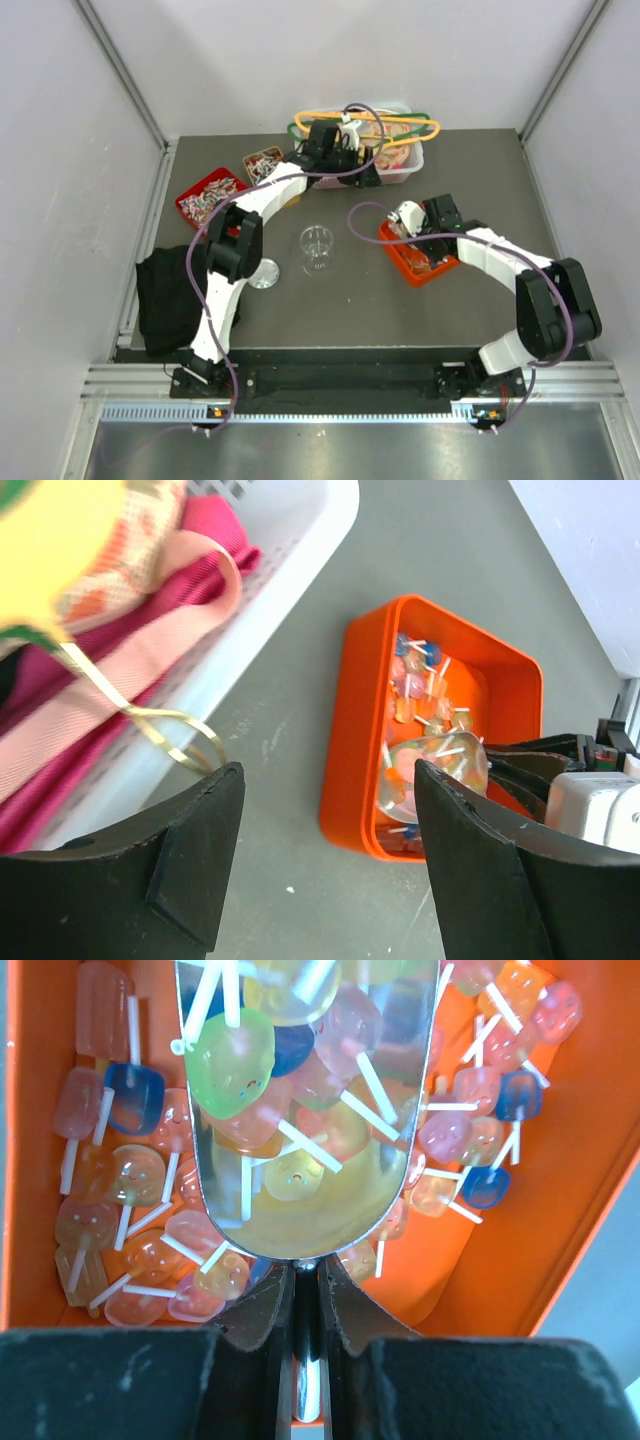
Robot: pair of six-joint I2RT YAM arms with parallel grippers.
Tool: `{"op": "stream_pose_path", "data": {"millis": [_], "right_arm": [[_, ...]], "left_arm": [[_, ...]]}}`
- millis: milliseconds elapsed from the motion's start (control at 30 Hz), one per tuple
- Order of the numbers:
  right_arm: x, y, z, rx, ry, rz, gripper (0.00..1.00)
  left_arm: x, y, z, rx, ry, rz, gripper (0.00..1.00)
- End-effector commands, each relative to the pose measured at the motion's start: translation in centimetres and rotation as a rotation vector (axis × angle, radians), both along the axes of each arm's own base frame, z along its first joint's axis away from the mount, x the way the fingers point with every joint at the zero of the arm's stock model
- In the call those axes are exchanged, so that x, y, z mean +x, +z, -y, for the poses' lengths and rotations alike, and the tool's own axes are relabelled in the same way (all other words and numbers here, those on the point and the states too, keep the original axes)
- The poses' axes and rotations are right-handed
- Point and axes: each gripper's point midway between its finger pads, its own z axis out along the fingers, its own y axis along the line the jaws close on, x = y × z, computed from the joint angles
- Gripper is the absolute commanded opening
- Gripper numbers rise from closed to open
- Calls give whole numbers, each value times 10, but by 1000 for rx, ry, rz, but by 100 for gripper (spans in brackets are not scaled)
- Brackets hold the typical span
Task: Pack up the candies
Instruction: Scoop the fake candies from the storage box.
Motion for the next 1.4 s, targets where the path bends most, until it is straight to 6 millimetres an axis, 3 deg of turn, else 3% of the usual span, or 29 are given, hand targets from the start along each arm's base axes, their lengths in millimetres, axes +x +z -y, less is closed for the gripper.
{"op": "stream_pose_path", "data": {"millis": [0, 367, 667, 867, 1067, 1200, 1233, 1267, 1367], "right_arm": [[9, 25, -3, 35, 20, 106, 0], [2, 20, 1, 17, 32, 110, 0], [3, 46, -4, 59, 50, 183, 0], [0, 54, -6, 86, 58, 209, 0], [-4, 93, -14, 134, 85, 239, 0], [2, 144, -27, 195, 128, 307, 0], [2, 151, -32, 215, 138, 310, 0], [3, 158, -37, 237, 138, 314, 0], [9, 179, -58, 265, 168, 339, 0]], "left_arm": [[-1, 51, -17, -34, -4, 94, 73], [1, 56, -34, -23, 17, 103, 73], [10, 54, -51, -9, 54, 102, 74], [14, 67, -59, -19, 72, 122, 74], [22, 97, -90, -25, 138, 146, 75], [23, 100, -125, 15, 195, 146, 78], [18, 89, -131, 26, 199, 124, 79], [14, 95, -137, 22, 207, 137, 79], [4, 86, -154, 41, 222, 121, 81]]}}
